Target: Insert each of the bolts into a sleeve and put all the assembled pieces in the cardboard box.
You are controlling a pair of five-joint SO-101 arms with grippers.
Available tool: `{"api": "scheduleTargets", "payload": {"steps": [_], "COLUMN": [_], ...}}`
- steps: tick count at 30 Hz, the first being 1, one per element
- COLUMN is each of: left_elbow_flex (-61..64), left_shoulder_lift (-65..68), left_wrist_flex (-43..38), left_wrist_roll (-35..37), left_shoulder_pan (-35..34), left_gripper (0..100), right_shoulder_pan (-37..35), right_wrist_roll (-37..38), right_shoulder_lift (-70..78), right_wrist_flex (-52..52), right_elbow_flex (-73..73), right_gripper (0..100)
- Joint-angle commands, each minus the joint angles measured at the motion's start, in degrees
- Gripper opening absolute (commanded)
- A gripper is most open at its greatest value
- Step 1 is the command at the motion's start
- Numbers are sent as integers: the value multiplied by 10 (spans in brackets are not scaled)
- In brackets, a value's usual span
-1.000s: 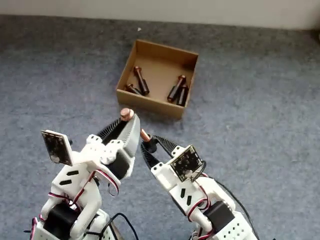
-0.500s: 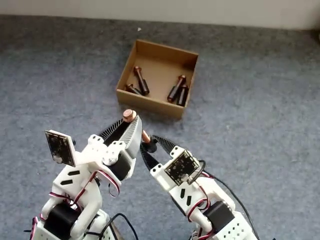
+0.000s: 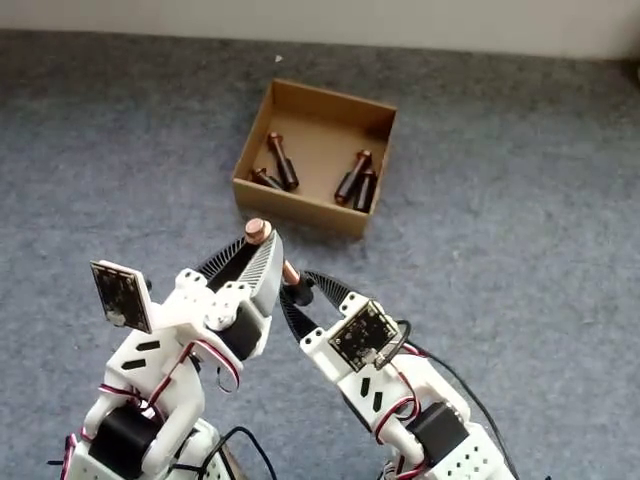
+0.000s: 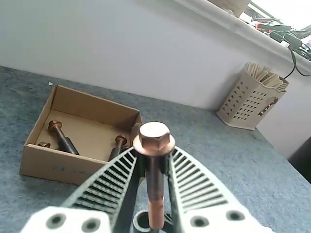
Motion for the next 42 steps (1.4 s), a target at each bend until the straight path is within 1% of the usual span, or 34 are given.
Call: {"api": "scheduleTargets", "payload": {"steps": [1,13,16,18,21,23,27,29,31,36,39,42], "left_elbow_flex": [17,34,30,30,30,29,29,29,29,34,48,86], "left_shoulder_lift": [-3,-3,-3,-3,-3,-3,-3,-3,-3,-3,-3,-3], "left_wrist_flex": [-15,-12,18,42,91,124,170,179,179,179,180,179], "left_wrist_roll": [-6,-7,-9,-43,-92,-105,-105,-105,-107,-108,-108,-108], "left_shoulder_pan": [9,8,13,17,43,58,57,40,12,-96,-165,-218], "left_gripper": [5,5,5,5,12,67,268,333,340,292,261,229], "right_shoulder_pan": [-6,-6,-4,-3,-3,-3,-1,5,26,88,113,143], "right_wrist_roll": [6,6,6,6,6,6,5,3,3,-5,-64,-86], "right_shoulder_lift": [-10,-10,-10,-10,-10,-10,-10,-10,-10,-5,-5,-6], "right_wrist_flex": [-17,-17,-17,-17,-17,-17,-17,-17,-16,-2,53,87], "right_elbow_flex": [28,4,4,4,4,4,7,9,9,15,23,19], "right_gripper": [5,5,5,5,5,5,5,5,5,5,5,5]}}
